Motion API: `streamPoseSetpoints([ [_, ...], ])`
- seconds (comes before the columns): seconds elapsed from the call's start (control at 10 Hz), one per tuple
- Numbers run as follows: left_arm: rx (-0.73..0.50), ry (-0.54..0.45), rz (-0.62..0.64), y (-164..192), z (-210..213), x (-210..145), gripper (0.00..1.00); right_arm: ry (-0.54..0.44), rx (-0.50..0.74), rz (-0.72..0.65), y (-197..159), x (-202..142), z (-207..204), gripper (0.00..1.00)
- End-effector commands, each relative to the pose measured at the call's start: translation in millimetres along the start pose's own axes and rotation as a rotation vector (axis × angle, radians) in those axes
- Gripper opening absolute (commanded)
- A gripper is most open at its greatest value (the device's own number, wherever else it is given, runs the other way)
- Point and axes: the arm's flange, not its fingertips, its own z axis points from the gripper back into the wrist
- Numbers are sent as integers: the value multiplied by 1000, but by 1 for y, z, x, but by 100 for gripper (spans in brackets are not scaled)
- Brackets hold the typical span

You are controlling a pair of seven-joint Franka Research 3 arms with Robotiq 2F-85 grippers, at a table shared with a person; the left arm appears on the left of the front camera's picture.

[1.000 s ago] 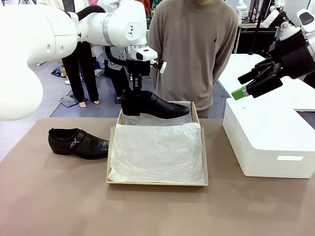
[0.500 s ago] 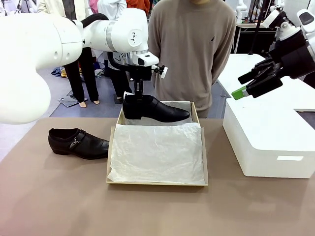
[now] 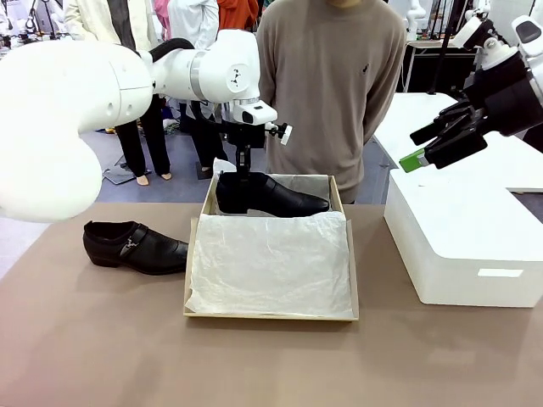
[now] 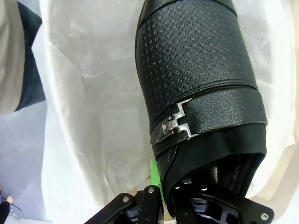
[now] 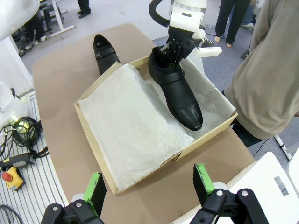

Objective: Pack the shoes into the box.
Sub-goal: Place one shoe of the Shoes into the Shoes Box.

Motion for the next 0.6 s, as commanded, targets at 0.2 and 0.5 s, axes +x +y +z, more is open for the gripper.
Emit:
streamPoseSetpoints([
  [0.2, -23, 19, 3, 13, -11, 7, 0, -18, 13, 8, -2, 1, -1, 100],
  [0.5, -21, 30, 11, 14, -15, 9, 0, -18, 13, 8, -2, 1, -1, 100],
])
